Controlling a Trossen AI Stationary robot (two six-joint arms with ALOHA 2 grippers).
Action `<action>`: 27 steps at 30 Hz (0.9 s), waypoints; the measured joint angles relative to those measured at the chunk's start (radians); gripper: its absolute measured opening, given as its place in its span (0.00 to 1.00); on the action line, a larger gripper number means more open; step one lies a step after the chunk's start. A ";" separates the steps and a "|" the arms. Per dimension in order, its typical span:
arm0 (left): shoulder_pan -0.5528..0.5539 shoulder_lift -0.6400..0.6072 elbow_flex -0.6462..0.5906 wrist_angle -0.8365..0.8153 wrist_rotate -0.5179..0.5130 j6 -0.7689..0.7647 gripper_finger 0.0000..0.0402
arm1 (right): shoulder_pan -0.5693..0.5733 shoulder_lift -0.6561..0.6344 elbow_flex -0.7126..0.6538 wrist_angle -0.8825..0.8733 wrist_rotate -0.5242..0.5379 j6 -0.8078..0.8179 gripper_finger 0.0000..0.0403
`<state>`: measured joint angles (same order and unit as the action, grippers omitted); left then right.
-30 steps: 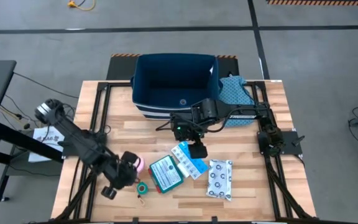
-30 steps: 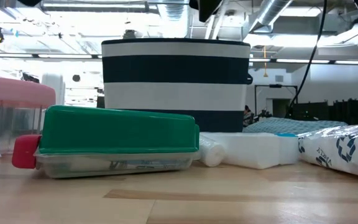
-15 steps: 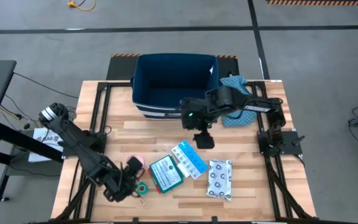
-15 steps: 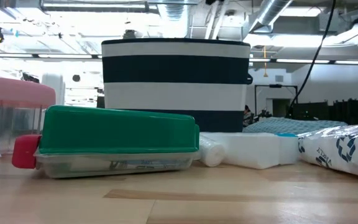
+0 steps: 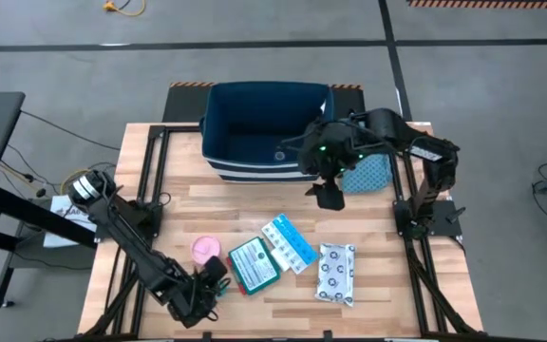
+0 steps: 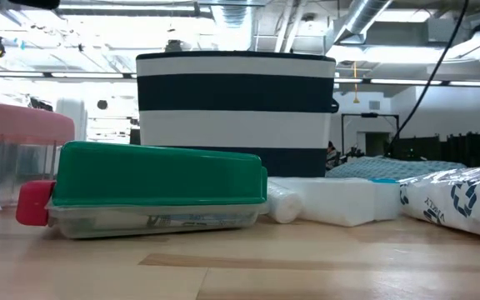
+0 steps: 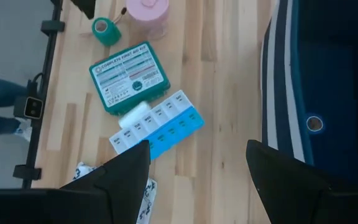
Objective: Pick & place medical supplies in basket/bin
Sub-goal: Put the green bandage into the bin
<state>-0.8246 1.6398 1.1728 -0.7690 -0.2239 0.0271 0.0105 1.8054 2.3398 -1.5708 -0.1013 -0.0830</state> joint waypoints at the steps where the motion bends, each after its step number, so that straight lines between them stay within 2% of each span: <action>1: 0.000 0.000 0.000 0.001 0.001 0.001 0.36 | 0.000 -0.004 0.000 0.000 0.000 0.004 0.65; 13: 0.001 0.000 0.000 -0.009 0.034 -0.012 0.36 | 0.003 0.001 0.000 0.000 -0.001 0.005 0.65; 18: 0.005 0.049 0.000 0.013 0.042 -0.016 0.36 | 0.003 0.000 0.000 0.000 -0.001 0.005 0.65; 23: 0.008 0.084 0.000 0.030 0.006 -0.056 0.36 | 0.003 0.000 0.000 0.000 -0.002 0.012 0.65; 27: 0.008 0.097 0.000 0.020 0.024 -0.090 0.36 | 0.003 0.000 0.000 0.000 -0.002 0.012 0.65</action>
<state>-0.8162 1.7370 1.1732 -0.7491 -0.2000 -0.0624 0.0135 1.8053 2.3397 -1.5711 -0.1032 -0.0708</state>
